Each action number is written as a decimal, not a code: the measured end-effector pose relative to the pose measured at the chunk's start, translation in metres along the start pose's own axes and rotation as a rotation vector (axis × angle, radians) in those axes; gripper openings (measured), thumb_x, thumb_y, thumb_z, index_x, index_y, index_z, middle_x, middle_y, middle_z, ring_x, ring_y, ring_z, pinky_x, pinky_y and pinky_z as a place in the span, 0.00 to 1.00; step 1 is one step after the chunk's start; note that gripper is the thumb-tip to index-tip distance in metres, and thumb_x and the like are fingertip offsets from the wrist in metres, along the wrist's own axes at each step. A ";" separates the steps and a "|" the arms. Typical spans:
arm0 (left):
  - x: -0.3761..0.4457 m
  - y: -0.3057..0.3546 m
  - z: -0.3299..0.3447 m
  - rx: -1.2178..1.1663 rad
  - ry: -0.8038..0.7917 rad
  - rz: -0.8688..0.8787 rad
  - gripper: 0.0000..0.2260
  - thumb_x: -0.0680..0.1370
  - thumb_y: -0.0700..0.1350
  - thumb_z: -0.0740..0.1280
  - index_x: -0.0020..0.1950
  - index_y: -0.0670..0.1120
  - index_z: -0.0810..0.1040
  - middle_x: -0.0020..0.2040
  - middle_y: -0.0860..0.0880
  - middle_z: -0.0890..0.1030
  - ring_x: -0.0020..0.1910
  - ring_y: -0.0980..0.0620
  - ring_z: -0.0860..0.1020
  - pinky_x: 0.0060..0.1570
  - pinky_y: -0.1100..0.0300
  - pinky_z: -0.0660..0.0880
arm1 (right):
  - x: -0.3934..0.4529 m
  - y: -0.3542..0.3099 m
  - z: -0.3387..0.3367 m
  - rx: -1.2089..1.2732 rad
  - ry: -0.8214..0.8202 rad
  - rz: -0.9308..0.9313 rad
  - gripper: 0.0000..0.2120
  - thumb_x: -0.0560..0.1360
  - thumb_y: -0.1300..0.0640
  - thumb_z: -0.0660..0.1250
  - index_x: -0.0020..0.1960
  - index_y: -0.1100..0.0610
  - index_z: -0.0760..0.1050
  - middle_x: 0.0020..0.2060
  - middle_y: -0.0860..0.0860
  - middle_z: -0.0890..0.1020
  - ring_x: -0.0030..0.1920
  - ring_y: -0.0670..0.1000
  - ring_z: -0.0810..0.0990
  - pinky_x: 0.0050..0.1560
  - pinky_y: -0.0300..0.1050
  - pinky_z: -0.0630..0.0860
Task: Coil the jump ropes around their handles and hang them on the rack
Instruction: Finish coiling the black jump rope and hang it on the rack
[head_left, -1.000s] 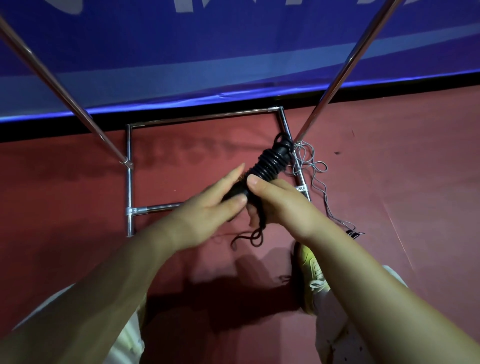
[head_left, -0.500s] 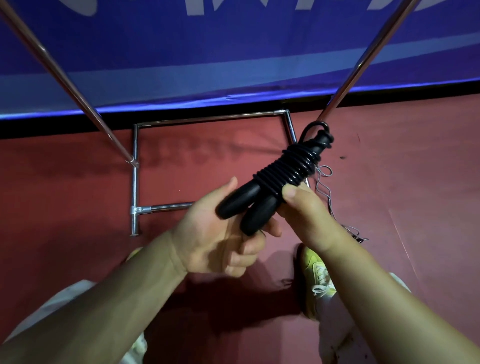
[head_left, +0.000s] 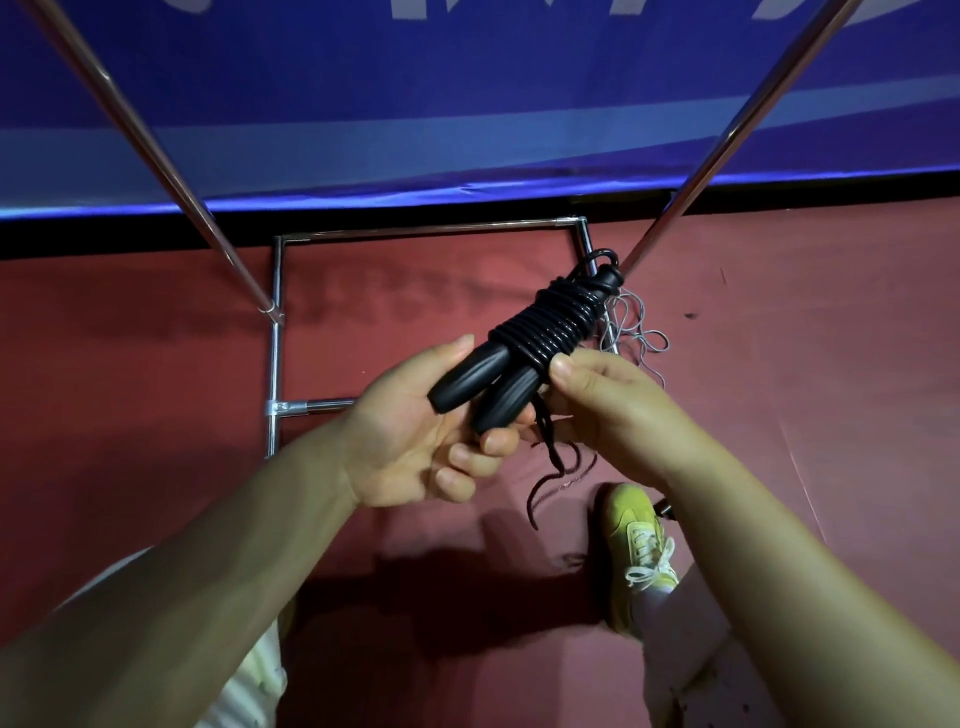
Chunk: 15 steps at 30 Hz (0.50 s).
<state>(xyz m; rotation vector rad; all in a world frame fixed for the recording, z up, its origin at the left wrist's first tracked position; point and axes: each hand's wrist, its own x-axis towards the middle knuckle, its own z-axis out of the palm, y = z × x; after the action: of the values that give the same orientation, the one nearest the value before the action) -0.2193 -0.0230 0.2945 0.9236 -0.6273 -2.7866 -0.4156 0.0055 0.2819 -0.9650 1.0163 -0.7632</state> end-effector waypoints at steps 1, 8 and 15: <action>-0.001 0.000 0.000 0.020 0.020 0.000 0.28 0.72 0.67 0.55 0.48 0.42 0.76 0.32 0.51 0.71 0.26 0.58 0.63 0.21 0.68 0.61 | 0.002 0.001 -0.001 0.005 0.011 0.013 0.16 0.67 0.38 0.72 0.39 0.51 0.81 0.35 0.48 0.81 0.41 0.49 0.80 0.52 0.52 0.78; -0.011 -0.001 0.009 0.136 0.123 0.026 0.28 0.71 0.65 0.52 0.46 0.43 0.78 0.31 0.50 0.71 0.25 0.58 0.61 0.22 0.68 0.58 | -0.005 -0.014 0.005 -0.094 0.029 0.095 0.16 0.73 0.45 0.69 0.41 0.58 0.76 0.34 0.50 0.81 0.29 0.49 0.79 0.36 0.44 0.80; -0.033 -0.024 0.032 0.175 0.241 0.099 0.29 0.77 0.65 0.46 0.49 0.43 0.74 0.31 0.51 0.70 0.26 0.58 0.59 0.23 0.67 0.57 | -0.037 -0.012 0.037 -0.364 0.226 0.041 0.23 0.78 0.42 0.59 0.33 0.58 0.72 0.21 0.46 0.69 0.21 0.46 0.67 0.31 0.46 0.74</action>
<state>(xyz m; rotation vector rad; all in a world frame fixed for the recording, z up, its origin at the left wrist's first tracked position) -0.2116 0.0184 0.3253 1.2025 -0.8603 -2.5122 -0.3945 0.0438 0.3132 -1.1814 1.4005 -0.6749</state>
